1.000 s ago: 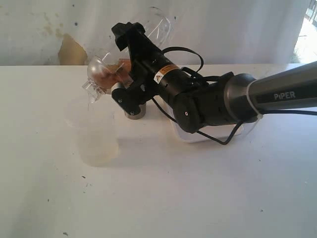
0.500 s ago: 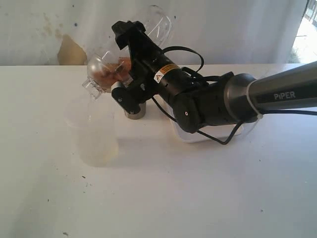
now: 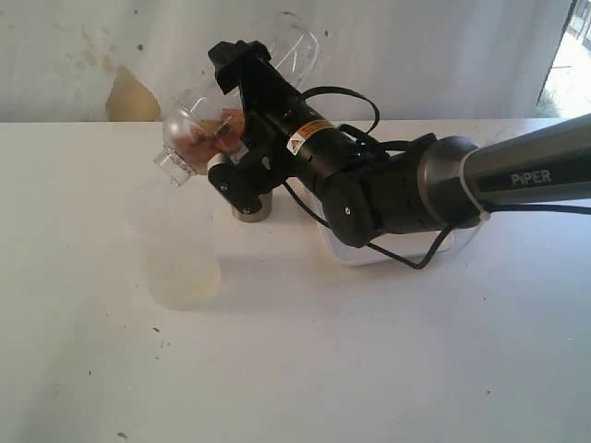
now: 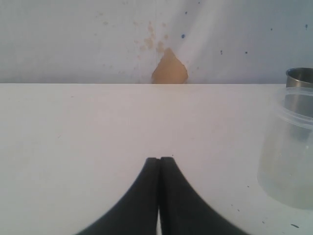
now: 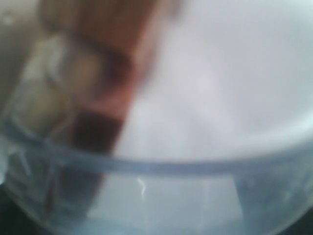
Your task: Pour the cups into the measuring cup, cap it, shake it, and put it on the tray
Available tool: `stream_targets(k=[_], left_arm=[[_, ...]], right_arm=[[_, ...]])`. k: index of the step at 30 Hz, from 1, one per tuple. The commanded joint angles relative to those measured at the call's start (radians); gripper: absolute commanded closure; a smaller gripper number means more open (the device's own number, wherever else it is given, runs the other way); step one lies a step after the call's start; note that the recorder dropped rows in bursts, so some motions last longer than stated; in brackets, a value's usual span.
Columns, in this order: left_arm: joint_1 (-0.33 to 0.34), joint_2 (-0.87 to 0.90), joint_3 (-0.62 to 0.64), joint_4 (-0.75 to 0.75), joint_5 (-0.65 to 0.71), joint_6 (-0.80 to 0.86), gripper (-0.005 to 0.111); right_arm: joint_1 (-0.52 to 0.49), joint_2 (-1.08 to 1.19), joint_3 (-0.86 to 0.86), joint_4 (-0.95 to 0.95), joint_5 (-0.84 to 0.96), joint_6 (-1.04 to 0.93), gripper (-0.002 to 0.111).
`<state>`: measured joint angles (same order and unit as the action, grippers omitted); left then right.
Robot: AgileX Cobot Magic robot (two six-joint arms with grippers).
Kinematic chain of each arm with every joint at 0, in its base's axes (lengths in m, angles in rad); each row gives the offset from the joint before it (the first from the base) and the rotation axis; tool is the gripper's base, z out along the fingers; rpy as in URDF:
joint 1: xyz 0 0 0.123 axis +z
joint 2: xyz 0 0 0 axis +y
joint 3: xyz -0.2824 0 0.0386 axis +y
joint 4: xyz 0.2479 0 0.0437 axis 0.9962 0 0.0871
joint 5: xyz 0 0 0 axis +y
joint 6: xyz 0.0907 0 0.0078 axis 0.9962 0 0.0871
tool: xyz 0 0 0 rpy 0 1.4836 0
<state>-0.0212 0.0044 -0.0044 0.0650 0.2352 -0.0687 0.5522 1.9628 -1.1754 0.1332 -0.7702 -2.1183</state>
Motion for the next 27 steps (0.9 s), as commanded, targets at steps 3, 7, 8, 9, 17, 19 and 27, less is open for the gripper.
stream_targets(k=[3,7,8,9,17,19,27], left_arm=[[-0.001,-0.004,0.004,0.001,-0.002,-0.002,0.107],[-0.001,-0.004,0.004,0.001,-0.002,-0.002,0.107],[-0.001,-0.004,0.004,0.001,-0.002,-0.002,0.107],[-0.001,-0.004,0.004,0.001,-0.002,-0.002,0.107],[-0.001,-0.004,0.004,0.001,-0.002,-0.002,0.107],[-0.001,-0.004,0.004,0.001,-0.002,-0.002,0.107],[-0.001,-0.004,0.004,0.001,-0.002,-0.002,0.107]], right_arm=[[-0.005,-0.016,-0.014,0.012,-0.010,-0.006,0.108],[-0.006,-0.016,-0.039,0.025,-0.008,-0.006,0.108],[-0.006,-0.016,-0.048,0.032,-0.008,-0.006,0.108],[-0.006,-0.016,-0.053,0.034,-0.008,-0.006,0.108],[-0.016,-0.016,-0.070,0.046,0.008,-0.013,0.108],[-0.026,-0.016,-0.070,0.046,0.006,-0.013,0.108],[-0.029,-0.016,-0.070,-0.053,0.006,-0.013,0.108]])
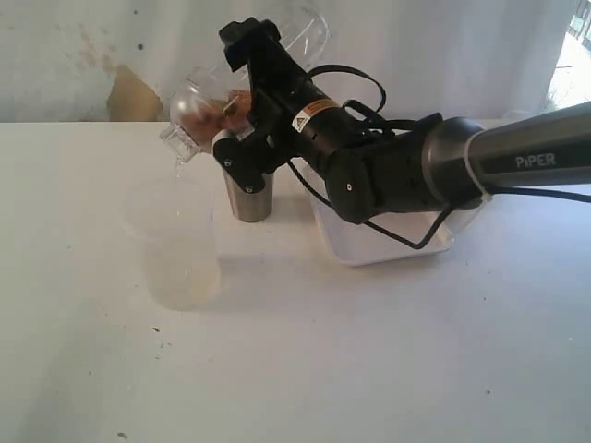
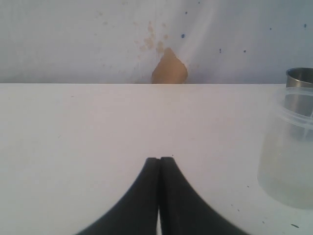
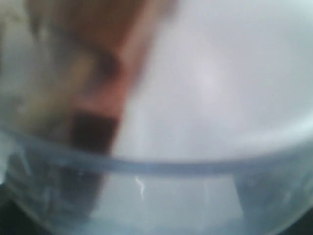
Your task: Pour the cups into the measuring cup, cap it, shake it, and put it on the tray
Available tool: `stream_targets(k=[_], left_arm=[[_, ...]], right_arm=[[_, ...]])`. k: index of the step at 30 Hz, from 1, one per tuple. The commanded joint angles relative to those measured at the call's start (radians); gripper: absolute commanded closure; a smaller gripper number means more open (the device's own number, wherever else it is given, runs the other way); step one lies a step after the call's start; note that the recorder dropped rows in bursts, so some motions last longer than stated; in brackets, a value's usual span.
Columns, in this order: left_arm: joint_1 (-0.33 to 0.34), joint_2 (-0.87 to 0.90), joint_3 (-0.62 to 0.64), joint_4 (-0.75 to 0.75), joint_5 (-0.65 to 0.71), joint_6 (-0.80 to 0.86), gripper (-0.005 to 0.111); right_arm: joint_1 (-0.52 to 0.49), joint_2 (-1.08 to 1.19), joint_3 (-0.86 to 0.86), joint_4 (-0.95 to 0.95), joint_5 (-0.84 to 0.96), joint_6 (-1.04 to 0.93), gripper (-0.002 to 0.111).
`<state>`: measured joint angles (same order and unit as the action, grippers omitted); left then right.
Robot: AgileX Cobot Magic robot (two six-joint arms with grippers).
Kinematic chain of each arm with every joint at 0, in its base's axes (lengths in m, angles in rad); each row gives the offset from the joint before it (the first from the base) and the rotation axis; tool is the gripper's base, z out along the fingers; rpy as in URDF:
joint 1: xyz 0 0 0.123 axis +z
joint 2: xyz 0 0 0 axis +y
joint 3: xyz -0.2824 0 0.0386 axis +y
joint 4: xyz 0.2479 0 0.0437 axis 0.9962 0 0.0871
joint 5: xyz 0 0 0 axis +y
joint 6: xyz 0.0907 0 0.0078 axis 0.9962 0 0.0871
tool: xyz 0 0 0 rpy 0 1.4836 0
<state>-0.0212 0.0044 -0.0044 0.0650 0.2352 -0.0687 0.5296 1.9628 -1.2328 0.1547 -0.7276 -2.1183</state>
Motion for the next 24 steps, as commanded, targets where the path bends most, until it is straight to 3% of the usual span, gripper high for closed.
stream_targets(k=[1,24], left_arm=[[-0.001,-0.004,0.004,0.001,-0.002,-0.002,0.107],[-0.001,-0.004,0.004,0.001,-0.002,-0.002,0.107]], right_arm=[[-0.007,-0.016,-0.013,-0.092,-0.036,-0.013,0.108],[-0.013,-0.016,-0.013,-0.169,-0.066,-0.013,0.108]])
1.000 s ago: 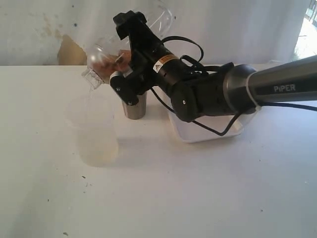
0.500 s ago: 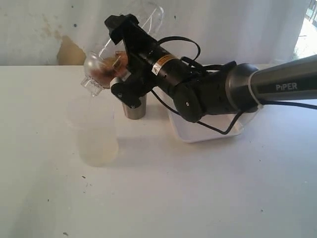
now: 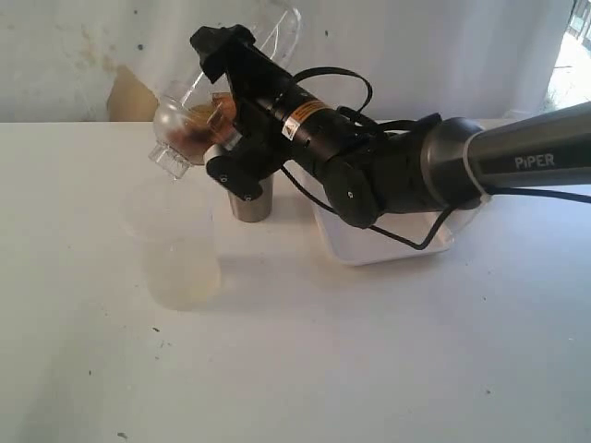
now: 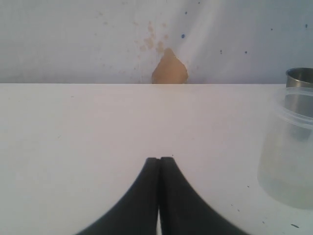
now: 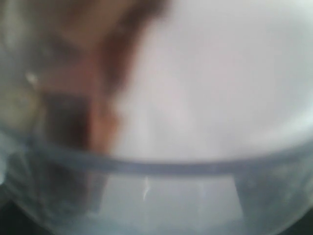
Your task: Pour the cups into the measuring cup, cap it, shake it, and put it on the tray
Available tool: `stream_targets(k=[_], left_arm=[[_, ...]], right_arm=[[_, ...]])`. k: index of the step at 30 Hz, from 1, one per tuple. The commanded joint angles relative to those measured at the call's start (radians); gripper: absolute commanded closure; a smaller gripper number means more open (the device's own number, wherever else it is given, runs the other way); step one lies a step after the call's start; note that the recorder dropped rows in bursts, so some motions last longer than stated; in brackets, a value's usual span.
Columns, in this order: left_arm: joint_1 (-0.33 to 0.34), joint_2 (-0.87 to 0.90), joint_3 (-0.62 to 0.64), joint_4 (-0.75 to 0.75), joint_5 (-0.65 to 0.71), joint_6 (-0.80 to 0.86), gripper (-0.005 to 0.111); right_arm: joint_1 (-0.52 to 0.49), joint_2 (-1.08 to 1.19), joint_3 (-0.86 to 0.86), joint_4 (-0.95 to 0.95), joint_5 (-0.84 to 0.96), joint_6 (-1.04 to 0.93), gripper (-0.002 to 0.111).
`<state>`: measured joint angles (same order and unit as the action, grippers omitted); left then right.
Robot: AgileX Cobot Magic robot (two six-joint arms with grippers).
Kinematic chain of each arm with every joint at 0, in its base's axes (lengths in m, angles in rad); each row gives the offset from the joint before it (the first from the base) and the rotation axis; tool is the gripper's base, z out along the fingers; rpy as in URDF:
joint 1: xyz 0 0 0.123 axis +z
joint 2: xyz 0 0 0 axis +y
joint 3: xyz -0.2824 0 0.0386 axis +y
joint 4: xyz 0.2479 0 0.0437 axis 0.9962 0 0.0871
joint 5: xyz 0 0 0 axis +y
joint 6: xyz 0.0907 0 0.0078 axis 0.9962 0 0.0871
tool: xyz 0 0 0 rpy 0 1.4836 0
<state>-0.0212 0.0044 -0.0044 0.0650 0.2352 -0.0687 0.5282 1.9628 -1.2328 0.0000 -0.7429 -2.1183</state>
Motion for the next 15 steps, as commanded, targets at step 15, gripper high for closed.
stream_targets(k=[15], left_arm=[[-0.001,-0.004,0.004,0.001,-0.002,-0.002,0.107]], right_arm=[[-0.011,-0.016,-0.013,-0.085,-0.077,-0.013,0.108]])
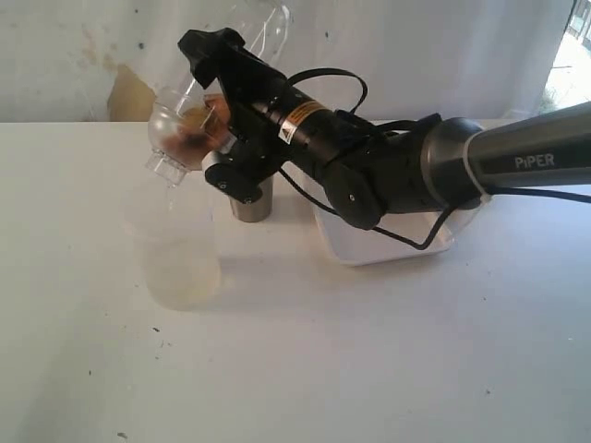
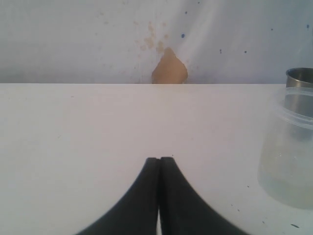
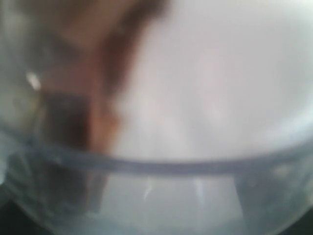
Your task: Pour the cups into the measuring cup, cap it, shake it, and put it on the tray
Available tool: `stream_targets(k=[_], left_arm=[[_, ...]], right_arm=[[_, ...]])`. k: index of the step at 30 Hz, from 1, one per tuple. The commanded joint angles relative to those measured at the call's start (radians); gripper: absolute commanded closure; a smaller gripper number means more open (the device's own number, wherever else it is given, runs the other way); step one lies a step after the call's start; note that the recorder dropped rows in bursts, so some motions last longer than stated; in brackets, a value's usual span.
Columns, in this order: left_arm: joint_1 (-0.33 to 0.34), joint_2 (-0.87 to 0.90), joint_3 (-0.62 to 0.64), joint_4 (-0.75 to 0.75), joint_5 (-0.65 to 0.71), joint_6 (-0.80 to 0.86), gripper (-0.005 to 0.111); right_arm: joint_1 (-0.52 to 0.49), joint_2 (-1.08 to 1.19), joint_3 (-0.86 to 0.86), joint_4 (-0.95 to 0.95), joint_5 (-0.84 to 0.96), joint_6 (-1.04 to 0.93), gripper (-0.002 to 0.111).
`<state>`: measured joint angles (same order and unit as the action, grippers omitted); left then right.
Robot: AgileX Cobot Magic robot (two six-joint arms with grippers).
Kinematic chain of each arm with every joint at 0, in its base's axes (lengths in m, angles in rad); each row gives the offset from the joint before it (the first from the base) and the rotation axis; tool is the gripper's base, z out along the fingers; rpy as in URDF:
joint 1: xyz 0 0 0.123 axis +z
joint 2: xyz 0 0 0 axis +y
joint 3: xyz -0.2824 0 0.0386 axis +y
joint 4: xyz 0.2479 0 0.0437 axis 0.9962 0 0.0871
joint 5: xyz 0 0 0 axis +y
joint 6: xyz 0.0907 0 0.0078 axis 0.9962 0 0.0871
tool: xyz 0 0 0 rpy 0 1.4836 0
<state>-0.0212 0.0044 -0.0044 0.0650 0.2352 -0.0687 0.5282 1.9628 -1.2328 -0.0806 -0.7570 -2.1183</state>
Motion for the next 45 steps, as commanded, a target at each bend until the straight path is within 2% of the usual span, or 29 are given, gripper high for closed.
stream_targets(k=[1,17,25,35,45], left_arm=[[-0.001,-0.004,0.004,0.001,-0.002,-0.002,0.107],[-0.001,-0.004,0.004,0.001,-0.002,-0.002,0.107],[-0.001,-0.004,0.004,0.001,-0.002,-0.002,0.107],[-0.001,-0.004,0.004,0.001,-0.002,-0.002,0.107],[-0.001,-0.004,0.004,0.001,-0.002,-0.002,0.107]], right_arm=[[-0.011,-0.016,-0.013,-0.004,-0.066,-0.013,0.108],[-0.011,-0.016,-0.013,-0.019,-0.084,-0.013,0.108],[-0.050,-0.016,-0.013,0.001,0.001,-0.013,0.108],[-0.052,-0.016,-0.051,-0.006,0.104,-0.013,0.108],[-0.041,-0.016,-0.072,-0.082,0.113,-0.013,0.108]])
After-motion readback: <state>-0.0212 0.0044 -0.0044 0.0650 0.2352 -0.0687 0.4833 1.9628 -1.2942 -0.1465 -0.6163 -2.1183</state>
